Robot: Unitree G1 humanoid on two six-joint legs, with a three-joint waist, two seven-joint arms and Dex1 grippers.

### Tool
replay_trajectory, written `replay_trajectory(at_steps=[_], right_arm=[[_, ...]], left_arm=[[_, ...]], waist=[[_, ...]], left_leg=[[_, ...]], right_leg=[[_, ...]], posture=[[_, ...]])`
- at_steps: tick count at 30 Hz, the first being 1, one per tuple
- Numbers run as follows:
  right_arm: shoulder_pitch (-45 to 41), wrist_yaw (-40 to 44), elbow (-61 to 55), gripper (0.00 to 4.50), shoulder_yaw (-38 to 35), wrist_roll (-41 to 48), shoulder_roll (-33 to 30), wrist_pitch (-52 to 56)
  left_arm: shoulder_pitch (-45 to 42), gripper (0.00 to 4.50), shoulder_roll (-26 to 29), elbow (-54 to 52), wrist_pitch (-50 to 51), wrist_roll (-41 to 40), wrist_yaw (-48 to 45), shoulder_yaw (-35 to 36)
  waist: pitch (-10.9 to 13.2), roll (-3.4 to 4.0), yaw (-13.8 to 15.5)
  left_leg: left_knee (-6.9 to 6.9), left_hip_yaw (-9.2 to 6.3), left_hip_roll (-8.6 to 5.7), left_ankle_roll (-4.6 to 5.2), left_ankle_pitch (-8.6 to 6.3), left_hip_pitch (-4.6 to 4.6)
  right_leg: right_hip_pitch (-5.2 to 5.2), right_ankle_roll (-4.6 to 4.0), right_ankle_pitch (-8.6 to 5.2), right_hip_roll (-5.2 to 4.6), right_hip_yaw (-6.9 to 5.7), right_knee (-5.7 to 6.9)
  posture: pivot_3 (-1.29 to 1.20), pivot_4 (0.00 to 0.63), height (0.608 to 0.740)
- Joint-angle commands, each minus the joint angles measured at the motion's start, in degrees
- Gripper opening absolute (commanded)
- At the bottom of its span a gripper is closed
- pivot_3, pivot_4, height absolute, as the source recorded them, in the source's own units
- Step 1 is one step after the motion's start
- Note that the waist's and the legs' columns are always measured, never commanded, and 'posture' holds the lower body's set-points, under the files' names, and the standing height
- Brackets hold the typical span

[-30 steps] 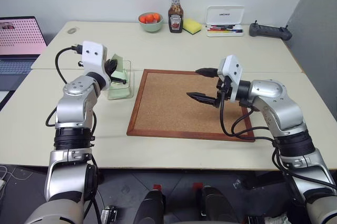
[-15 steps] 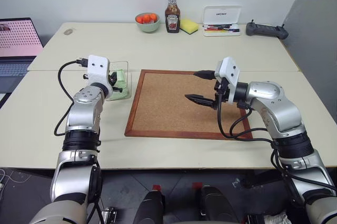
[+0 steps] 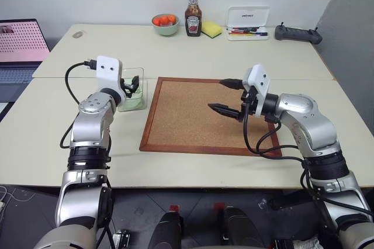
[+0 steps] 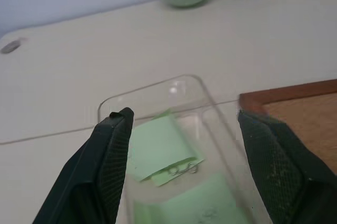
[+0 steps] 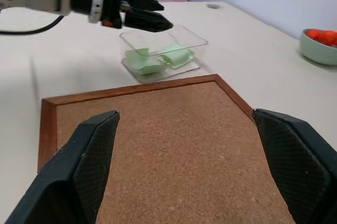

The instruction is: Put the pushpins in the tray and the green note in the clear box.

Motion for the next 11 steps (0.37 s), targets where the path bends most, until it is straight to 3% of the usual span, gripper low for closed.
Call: replay_trajectory(at_steps=[1, 11], right_arm=[[3.62, -3.72, -2.64, 4.31, -4.21, 0.22, 0.28, -2.19], [16.76, -5.26, -5.6, 4.31, -6.61, -1.63, -1.66, -8.41]], left_arm=[[3.28, 3.33, 0.6, -9.32, -2.03, -1.76, -5.26, -1.84], [12.92, 3.33, 0.47, -19.6, -1.69, -6.42, -11.83, -2.17]], waist=[[0.0, 0.0, 0.0], [0.0, 0.0, -0.25]], left_leg=[[0.0, 0.0, 0.0, 0.0, 0.0, 0.0], [0.0, 0.11, 0.05, 0.01, 0.0, 0.12]], right_leg=[[0.0, 0.0, 0.0, 0.0, 0.0, 0.01], [0.03, -0.01, -0.01, 0.03, 0.07, 0.07]], posture=[[0.0, 0.15, 0.74], [0.0, 0.15, 0.74]])
